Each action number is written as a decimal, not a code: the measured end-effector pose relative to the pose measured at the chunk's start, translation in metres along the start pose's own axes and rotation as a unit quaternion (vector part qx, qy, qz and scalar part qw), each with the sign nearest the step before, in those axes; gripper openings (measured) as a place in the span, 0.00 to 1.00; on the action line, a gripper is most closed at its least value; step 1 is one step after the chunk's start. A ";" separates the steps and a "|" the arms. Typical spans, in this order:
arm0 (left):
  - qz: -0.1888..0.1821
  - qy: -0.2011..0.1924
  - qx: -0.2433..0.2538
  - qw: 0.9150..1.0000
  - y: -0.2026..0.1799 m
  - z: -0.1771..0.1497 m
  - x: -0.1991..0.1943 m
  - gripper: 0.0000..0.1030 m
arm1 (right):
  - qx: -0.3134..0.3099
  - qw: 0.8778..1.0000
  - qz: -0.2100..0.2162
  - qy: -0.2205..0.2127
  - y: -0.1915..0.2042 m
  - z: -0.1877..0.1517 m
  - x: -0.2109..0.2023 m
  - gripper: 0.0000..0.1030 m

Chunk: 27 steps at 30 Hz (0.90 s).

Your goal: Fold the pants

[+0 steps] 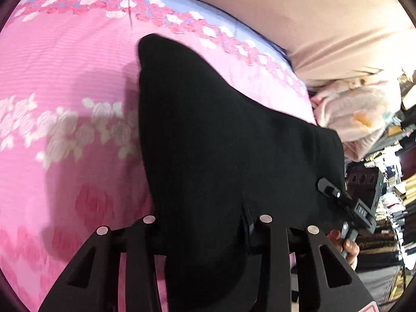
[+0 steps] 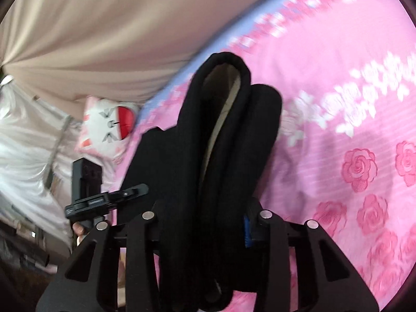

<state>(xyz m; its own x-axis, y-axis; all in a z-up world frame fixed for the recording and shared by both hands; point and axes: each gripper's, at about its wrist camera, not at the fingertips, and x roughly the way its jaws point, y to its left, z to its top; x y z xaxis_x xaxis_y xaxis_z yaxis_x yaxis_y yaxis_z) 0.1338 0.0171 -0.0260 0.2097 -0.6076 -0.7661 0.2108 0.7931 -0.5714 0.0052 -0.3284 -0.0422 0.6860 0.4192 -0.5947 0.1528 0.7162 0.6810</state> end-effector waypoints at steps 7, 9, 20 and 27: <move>-0.007 0.030 -0.036 0.999 0.031 -0.010 0.025 0.53 | 0.062 0.997 -0.021 0.030 -0.042 -0.012 0.018 0.55; -0.008 0.024 -0.033 0.999 0.032 -0.013 0.025 0.56 | 0.056 0.998 -0.021 0.026 -0.039 -0.014 0.018 0.60; -0.019 -0.005 -0.037 0.999 0.024 -0.013 0.026 0.39 | 0.041 0.999 -0.001 0.004 -0.028 -0.007 0.017 0.39; -0.037 -0.001 -0.073 0.997 0.033 -0.012 0.033 0.60 | 0.040 0.999 -0.012 0.017 -0.036 -0.007 0.030 0.59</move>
<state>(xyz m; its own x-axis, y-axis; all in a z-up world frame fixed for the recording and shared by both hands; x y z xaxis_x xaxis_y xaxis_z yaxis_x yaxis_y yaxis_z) 0.1364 0.0241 -0.0737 0.2012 -0.6653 -0.7190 0.0852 0.7431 -0.6638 0.0156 -0.3380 -0.0872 0.6571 0.4228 -0.6241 0.2259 0.6795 0.6981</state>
